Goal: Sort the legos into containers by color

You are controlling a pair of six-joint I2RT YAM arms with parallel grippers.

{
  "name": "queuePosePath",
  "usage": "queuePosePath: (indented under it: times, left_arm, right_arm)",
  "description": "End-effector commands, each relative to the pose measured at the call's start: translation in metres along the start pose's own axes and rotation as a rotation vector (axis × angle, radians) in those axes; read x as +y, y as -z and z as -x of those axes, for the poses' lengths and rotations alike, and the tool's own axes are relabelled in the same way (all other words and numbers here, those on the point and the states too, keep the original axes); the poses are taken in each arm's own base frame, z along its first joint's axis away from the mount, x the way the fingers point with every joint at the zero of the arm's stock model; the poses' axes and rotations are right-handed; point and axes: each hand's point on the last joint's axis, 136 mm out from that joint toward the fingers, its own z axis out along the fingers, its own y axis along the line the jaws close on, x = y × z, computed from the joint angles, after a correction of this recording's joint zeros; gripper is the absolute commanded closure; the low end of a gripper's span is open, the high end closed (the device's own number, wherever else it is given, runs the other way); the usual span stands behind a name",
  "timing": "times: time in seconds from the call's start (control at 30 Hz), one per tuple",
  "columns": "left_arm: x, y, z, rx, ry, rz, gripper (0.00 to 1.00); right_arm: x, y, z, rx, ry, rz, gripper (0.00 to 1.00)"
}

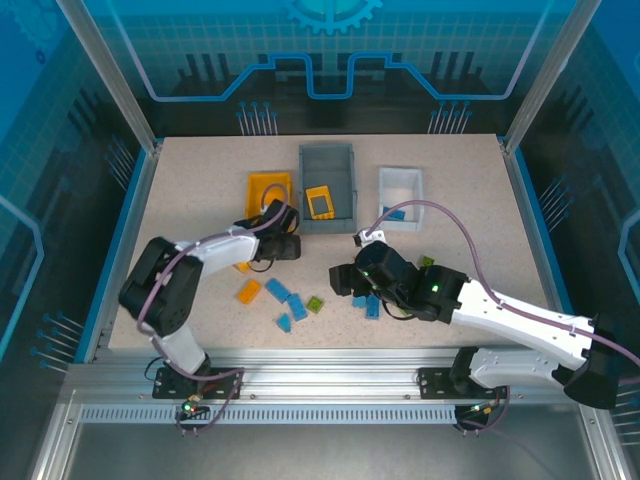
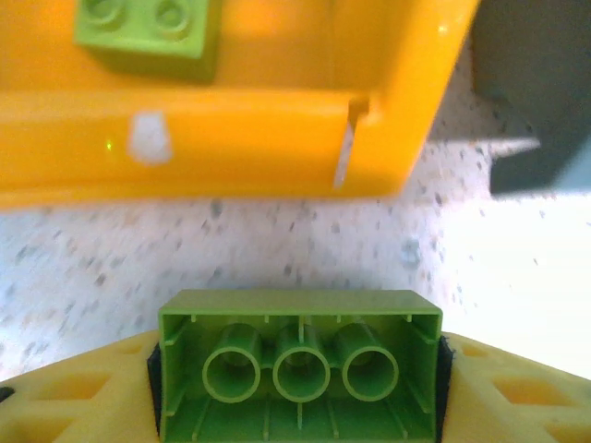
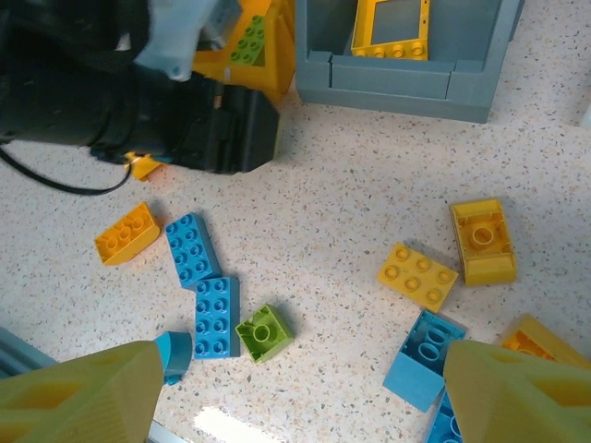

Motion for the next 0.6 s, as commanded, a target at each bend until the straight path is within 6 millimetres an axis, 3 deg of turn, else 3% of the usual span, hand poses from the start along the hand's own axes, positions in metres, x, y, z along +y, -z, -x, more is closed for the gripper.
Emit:
queuePosePath:
  times: [0.0,0.13,0.2,0.33,0.57]
  left_arm:
    - [-0.003,0.041,0.0,-0.046,0.029,-0.049,0.48]
    - [0.005,0.072,0.017,-0.092,0.026,-0.049,0.48]
    - [0.008,0.078,0.032,-0.104,0.038,-0.056,0.48]
    - [0.015,0.073,0.069,-0.107,0.053,-0.037,0.47]
    - [0.03,0.037,0.123,-0.064,0.126,-0.006,0.47]
  right_arm:
    - [0.004,0.007,0.008,-0.047,0.01,0.014,0.19]
    - [0.014,0.003,0.014,-0.062,0.034,0.042,0.18]
    - [0.024,-0.002,0.018,-0.063,0.051,0.066,0.18]
    - [0.045,-0.009,0.032,-0.089,0.071,0.116,0.18]
    - [0.055,-0.019,0.039,-0.091,0.066,0.119,0.18]
